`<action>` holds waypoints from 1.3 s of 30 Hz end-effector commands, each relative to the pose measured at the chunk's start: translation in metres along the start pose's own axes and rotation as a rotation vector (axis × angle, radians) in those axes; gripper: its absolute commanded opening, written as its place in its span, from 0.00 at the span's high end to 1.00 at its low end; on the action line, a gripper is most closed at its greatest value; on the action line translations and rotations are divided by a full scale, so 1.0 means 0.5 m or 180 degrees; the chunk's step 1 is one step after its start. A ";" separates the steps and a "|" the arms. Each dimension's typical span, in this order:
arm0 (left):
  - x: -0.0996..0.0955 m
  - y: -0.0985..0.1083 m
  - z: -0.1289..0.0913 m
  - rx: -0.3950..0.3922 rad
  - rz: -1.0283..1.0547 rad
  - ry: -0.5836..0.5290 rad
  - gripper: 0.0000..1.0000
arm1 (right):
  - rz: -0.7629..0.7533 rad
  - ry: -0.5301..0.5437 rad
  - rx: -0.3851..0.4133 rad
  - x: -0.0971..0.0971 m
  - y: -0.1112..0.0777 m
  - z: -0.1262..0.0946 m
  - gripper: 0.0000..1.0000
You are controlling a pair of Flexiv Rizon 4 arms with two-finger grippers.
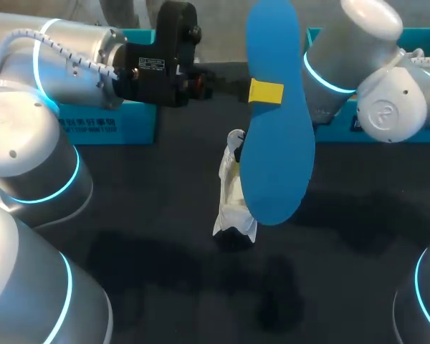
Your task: Take the shoe out of the shoebox, open the shoe tongue, remove and reinsert the insole, then place the shoe into the shoebox
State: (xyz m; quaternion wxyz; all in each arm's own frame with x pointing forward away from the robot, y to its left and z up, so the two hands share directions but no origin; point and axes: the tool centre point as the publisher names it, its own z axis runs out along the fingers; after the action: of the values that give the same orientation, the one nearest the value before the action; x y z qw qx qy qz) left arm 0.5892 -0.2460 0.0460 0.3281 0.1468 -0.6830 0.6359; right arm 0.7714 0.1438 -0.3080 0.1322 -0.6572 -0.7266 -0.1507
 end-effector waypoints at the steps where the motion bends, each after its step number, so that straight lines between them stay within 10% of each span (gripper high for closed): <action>1: -0.001 0.002 0.001 0.0005 0.0002 0.0004 1.00 | 0.0003 0.0003 -0.0009 0.000 -0.003 0.000 0.00; 25: -0.001 0.002 0.001 0.0005 0.0002 0.0004 1.00 | 0.0003 0.0003 -0.0009 0.000 -0.003 0.000 0.00; 39: -0.001 0.002 0.001 0.0005 0.0002 0.0004 1.00 | 0.0239 0.0944 -0.0385 0.013 0.031 -0.144 0.00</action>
State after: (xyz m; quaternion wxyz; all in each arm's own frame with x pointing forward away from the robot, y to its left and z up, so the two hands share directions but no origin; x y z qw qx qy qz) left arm 0.5892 -0.2459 0.0460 0.3281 0.1469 -0.6830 0.6359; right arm 0.7976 0.1431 -0.2498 0.1821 -0.6657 -0.6792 -0.2496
